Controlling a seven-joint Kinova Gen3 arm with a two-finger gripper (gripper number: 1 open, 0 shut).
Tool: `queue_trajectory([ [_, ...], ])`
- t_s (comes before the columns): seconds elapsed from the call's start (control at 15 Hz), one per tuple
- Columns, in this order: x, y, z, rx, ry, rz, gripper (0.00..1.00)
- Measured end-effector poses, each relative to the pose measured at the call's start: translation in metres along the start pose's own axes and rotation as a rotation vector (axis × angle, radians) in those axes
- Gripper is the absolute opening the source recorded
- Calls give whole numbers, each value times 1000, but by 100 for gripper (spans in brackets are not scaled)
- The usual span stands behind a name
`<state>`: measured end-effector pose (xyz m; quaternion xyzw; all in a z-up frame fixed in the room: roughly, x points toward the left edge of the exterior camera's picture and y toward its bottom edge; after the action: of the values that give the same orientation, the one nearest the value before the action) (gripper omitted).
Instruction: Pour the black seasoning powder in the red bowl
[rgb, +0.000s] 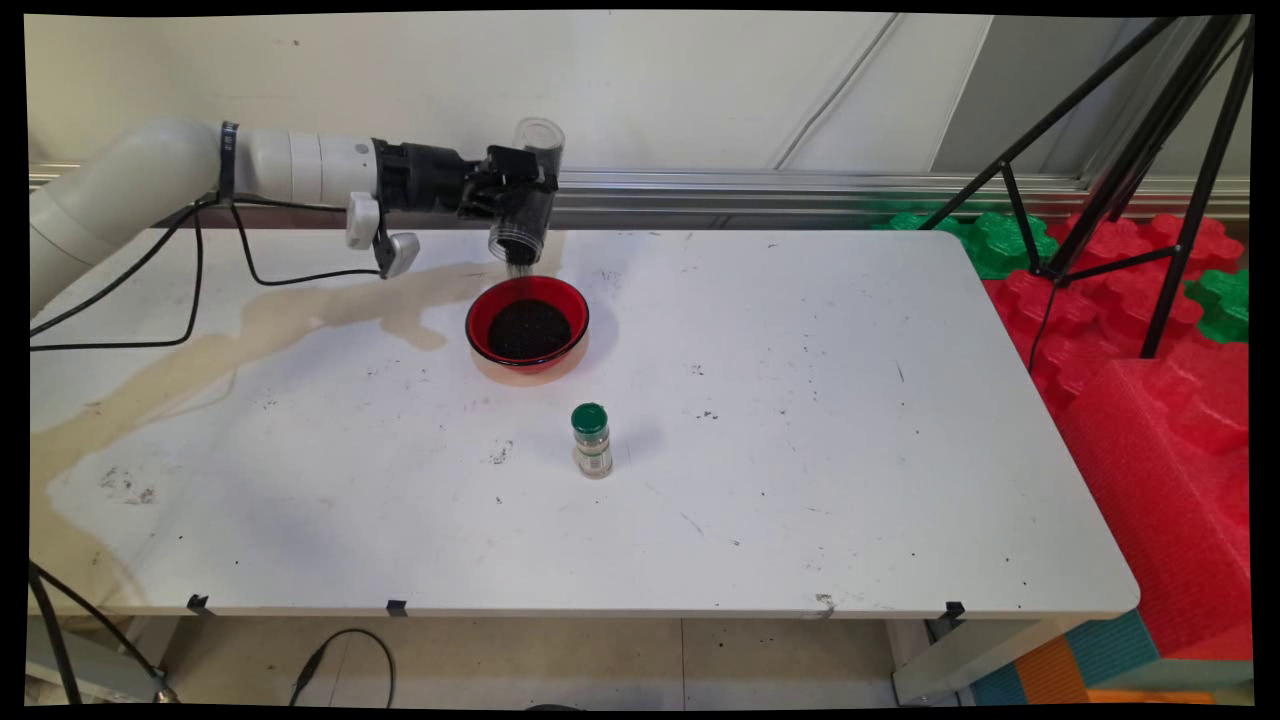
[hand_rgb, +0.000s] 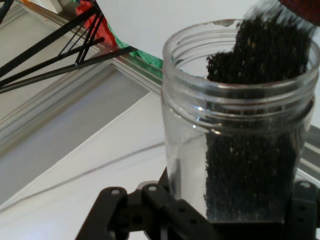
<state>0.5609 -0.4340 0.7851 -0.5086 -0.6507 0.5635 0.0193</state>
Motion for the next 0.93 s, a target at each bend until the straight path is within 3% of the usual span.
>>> queue_trajectory([
  [0.47,2,1,-2,-10,15,-111,0],
  [0.93,4,1,-6,-25,28,-293,0],
])
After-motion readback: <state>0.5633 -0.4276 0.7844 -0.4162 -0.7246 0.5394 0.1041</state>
